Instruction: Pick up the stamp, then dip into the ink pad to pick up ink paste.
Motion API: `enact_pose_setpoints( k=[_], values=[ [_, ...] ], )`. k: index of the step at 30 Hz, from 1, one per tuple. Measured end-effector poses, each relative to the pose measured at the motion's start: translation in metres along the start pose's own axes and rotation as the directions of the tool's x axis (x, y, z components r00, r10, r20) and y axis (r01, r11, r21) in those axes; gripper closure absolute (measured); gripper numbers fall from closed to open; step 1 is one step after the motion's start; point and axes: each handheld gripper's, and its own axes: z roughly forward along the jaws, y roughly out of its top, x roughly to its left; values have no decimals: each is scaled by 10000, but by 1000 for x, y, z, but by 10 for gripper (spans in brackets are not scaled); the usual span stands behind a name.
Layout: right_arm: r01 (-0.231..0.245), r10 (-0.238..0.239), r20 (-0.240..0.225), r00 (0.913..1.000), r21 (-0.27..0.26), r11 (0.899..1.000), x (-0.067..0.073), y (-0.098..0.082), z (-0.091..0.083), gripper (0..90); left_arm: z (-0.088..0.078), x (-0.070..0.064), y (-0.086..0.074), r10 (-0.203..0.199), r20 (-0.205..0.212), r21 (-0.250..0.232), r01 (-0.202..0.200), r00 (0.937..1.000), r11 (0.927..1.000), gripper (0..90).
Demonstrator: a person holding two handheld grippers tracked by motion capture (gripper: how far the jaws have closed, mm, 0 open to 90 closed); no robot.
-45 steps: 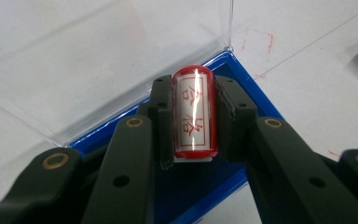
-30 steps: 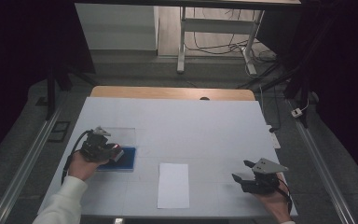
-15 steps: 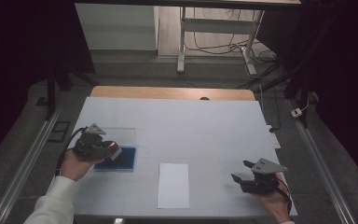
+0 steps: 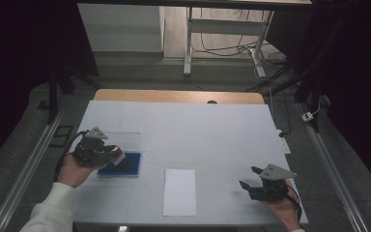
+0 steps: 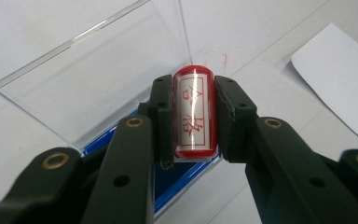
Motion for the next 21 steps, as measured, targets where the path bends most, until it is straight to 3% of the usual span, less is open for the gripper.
enact_pose_setpoints(
  k=[21],
  values=[
    [9, -9, 33, 10000, 66, 10000, 0, 0, 0, 290, 14, 3, 1, 113, 14, 599, -114, 9999, 9981, 699]
  ],
)
